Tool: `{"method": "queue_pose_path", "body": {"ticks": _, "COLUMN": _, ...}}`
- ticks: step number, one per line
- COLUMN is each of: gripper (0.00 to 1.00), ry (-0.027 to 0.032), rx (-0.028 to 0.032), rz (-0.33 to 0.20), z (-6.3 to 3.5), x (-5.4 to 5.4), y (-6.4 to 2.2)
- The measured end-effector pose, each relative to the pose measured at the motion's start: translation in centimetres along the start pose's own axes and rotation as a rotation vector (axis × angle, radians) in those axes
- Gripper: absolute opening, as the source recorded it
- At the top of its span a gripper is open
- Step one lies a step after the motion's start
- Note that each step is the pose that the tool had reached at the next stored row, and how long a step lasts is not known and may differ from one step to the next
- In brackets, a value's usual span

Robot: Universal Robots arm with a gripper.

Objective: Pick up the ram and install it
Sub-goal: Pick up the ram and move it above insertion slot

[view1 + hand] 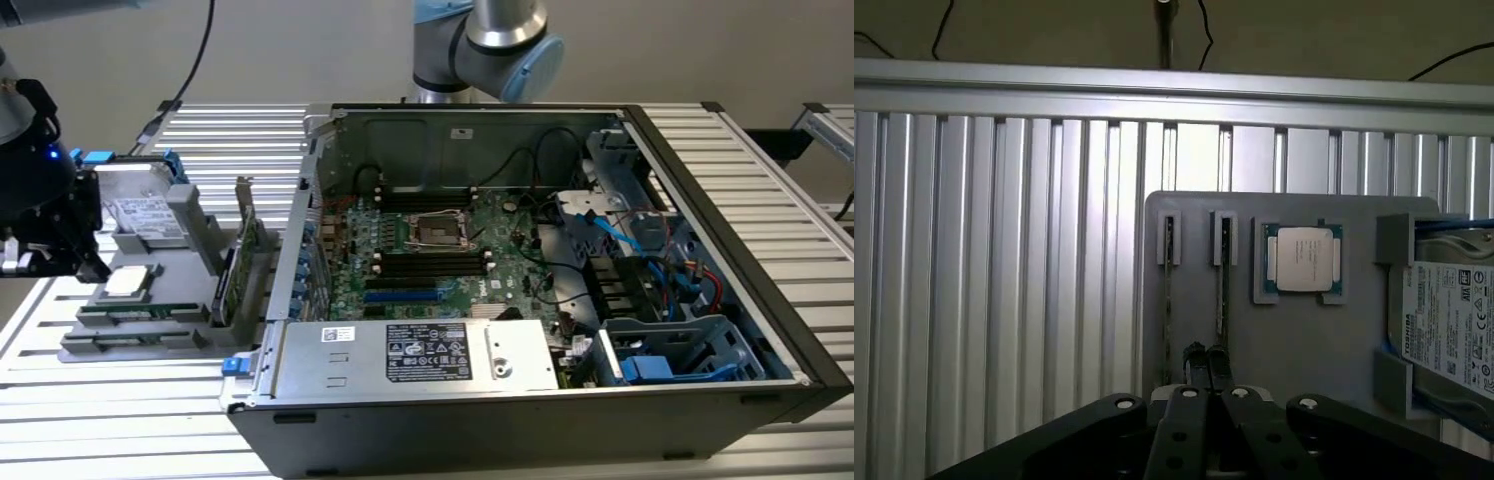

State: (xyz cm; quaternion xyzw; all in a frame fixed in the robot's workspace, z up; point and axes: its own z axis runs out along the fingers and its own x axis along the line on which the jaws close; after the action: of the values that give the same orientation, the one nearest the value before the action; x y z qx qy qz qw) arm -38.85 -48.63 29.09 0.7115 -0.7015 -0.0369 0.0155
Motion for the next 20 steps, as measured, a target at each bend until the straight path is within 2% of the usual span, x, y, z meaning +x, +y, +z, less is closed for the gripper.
{"method": "queue_pose_path", "body": {"ticks": 15, "gripper": 0.11, "ry": 0.0, "rx": 0.0001, "rz": 0.0, "z": 0.0, "x": 0.0, "y": 0.01}}
{"method": "queue_pose_path", "body": {"ticks": 18, "gripper": 0.3, "ry": 0.0, "rx": 0.0002, "rz": 0.0, "z": 0.01, "x": 0.0, "y": 0.0}}
{"method": "queue_pose_path", "body": {"ticks": 19, "gripper": 0.3, "ry": 0.0, "rx": 0.0001, "rz": 0.0, "z": 0.0, "x": 0.0, "y": 0.01}}
{"method": "queue_pose_path", "body": {"ticks": 20, "gripper": 0.36, "ry": 0.0001, "rx": 0.0003, "rz": 0.0, "z": 0.03, "x": 0.0, "y": 0.01}}
